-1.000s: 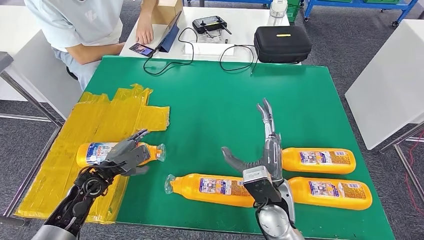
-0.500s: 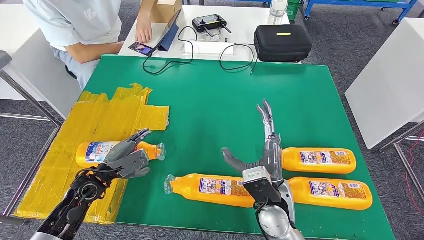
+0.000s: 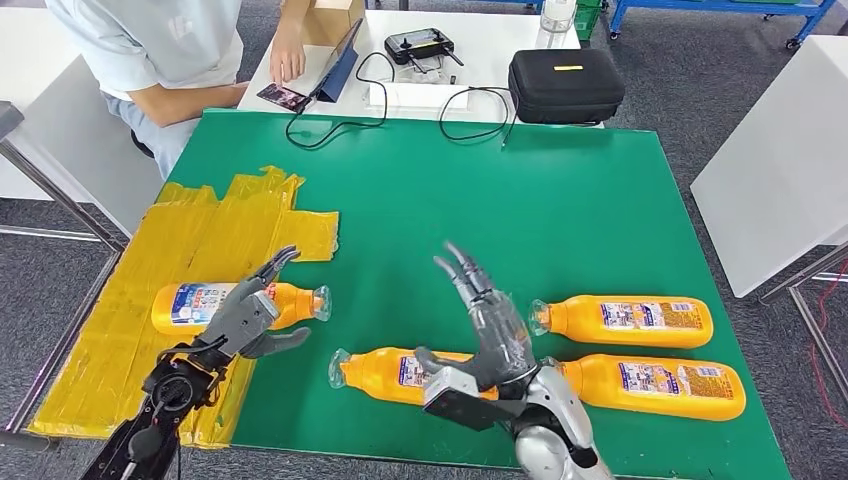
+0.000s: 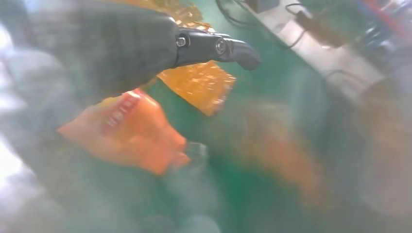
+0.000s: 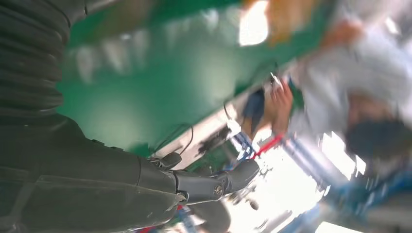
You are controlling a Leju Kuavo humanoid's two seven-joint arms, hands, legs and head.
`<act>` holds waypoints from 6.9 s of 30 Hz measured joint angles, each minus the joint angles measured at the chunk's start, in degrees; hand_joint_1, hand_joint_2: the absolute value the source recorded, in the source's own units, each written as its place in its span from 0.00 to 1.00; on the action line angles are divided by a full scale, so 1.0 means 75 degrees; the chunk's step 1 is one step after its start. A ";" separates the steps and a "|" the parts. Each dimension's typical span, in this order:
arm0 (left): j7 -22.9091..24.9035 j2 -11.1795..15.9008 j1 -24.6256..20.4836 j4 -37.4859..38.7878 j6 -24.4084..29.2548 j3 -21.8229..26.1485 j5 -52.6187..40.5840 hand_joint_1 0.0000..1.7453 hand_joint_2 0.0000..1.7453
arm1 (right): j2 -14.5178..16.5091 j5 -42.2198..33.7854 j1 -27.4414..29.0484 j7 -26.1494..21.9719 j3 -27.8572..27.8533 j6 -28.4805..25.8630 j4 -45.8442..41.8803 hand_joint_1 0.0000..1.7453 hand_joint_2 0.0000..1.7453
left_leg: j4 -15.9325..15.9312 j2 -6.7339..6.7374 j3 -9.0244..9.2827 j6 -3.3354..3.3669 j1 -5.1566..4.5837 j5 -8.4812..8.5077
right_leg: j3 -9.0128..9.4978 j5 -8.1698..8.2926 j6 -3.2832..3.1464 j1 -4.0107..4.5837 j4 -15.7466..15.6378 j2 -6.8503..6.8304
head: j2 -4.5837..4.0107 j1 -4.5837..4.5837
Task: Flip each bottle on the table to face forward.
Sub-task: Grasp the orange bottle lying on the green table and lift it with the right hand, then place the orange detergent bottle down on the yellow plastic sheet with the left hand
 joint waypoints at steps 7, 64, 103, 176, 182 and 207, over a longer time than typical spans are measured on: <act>-0.0318 -0.0441 0.0113 -0.0031 -0.0194 0.0425 0.0864 0.00 1.00 | -0.1225 0.0614 0.0008 -0.0407 0.0924 0.0649 0.0201 0.00 1.00 | 0.0004 -0.0001 -0.0010 0.0001 -0.0003 -0.0001 | -0.0007 0.0002 0.0003 -0.0003 -0.0002 0.0000 | 0.0000 0.0001; -0.0306 -0.1163 0.0164 0.0333 -0.0393 0.0424 0.1293 0.00 1.00 | -0.0138 0.2059 -0.1804 0.1925 0.2030 0.0970 0.3904 0.44 1.00 | -0.0001 0.0051 0.0060 -0.0009 0.0005 -0.0009 | 0.0030 0.0007 -0.0004 0.0007 -0.0003 0.0042 | 0.0000 0.0001; -0.0042 -0.1236 0.0224 -0.0323 -0.1104 0.0272 0.2909 0.00 1.00 | 0.0786 -0.0448 -0.0983 0.0732 -0.0410 -0.2380 0.3023 1.00 1.00 | 0.0003 0.0054 0.0039 -0.0020 0.0022 -0.0012 | 0.0019 0.0013 -0.0034 0.0025 -0.0001 0.0062 | 0.0000 0.0002; 0.0788 -0.1487 -0.0928 0.0346 -0.0204 -0.1087 0.6964 1.00 1.00 | 0.1899 -0.0644 -0.2110 -0.0414 0.1459 -0.2846 0.4673 0.97 1.00 | 0.0004 0.0055 0.0012 -0.0021 0.0024 -0.0010 | -0.0011 0.0013 -0.0035 0.0028 0.0002 0.0063 | 0.0000 0.0001; 0.0715 -0.1578 -0.0902 0.0343 -0.0016 -0.1002 0.7078 1.00 1.00 | 0.1910 -0.0629 -0.2134 -0.0447 0.1472 -0.2942 0.4711 0.00 1.00 | 0.0004 0.0055 0.0012 -0.0020 0.0023 -0.0010 | -0.0010 0.0013 -0.0035 0.0028 0.0002 0.0062 | 0.0000 0.0001; -0.0173 -0.1253 -0.1408 0.0711 0.3712 -0.0132 0.1888 1.00 1.00 | 0.1232 -0.0139 -0.1367 0.0017 0.1160 -0.3476 0.2187 0.00 1.00 | 0.0005 0.0054 0.0010 -0.0020 0.0023 -0.0009 | -0.0010 0.0013 -0.0035 0.0028 0.0002 0.0059 | 0.0000 0.0001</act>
